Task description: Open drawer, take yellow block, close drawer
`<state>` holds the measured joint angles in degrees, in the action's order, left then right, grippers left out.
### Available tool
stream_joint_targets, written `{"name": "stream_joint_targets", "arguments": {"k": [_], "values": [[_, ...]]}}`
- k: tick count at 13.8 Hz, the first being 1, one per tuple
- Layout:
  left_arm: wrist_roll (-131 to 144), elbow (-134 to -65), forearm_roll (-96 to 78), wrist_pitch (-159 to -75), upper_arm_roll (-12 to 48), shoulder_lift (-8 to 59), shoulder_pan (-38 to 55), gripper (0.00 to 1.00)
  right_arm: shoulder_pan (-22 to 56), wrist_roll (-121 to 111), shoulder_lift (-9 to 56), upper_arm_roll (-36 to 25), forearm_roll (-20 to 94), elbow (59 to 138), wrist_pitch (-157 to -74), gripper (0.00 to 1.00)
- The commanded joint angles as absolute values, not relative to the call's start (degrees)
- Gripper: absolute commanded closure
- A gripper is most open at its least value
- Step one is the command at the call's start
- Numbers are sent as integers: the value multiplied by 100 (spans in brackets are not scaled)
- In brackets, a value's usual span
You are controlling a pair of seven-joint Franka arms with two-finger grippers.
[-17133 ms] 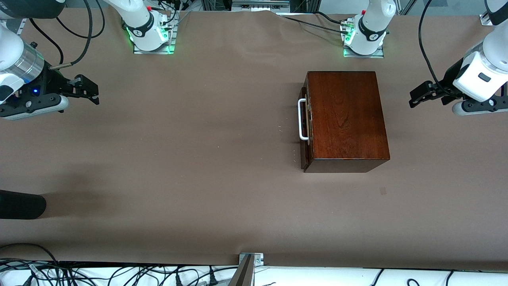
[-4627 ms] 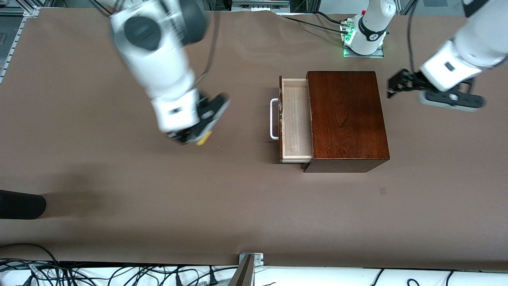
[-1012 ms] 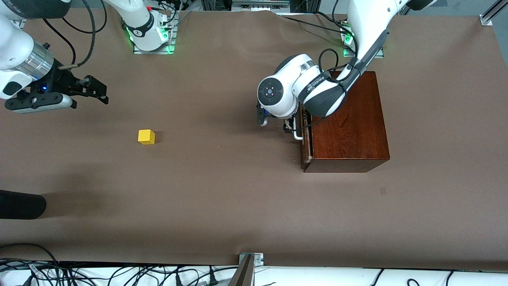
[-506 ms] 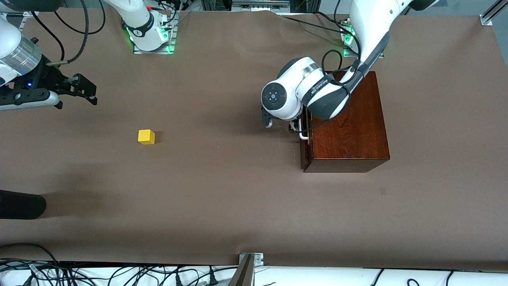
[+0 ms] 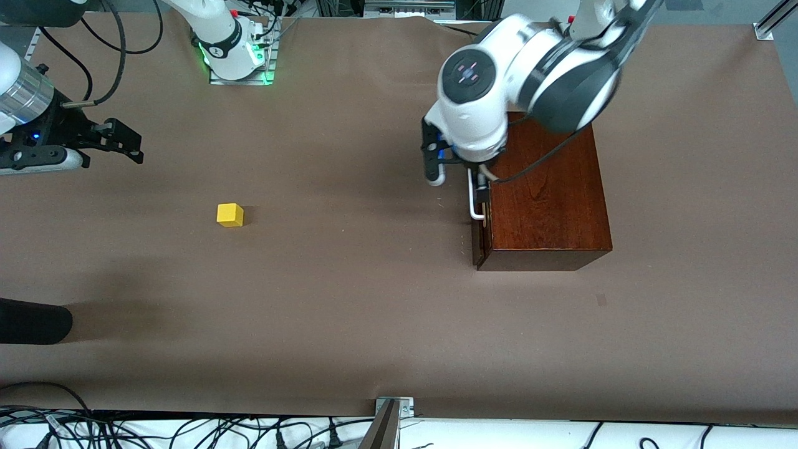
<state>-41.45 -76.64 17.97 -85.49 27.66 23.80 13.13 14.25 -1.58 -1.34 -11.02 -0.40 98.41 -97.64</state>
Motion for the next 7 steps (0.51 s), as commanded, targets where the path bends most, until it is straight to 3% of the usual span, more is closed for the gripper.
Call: {"name": "stream_joint_targets", "arguments": {"k": [1, 5, 7], "values": [[-4018, -7444, 1479, -8323, 2181, 1953, 1065, 0, 1371, -237, -62, -1134, -62, 9712, -9650, 0], [-2957, -8434, -514, -8840, 593, 917, 756, 0, 1389, -246, -44, -1116, -44, 9677, -9721, 0], [-2149, -9058, -668, -9471, 177, 389, 730, 0, 1406, -246, -44, -1116, -35, 9668, -9703, 0]]}}
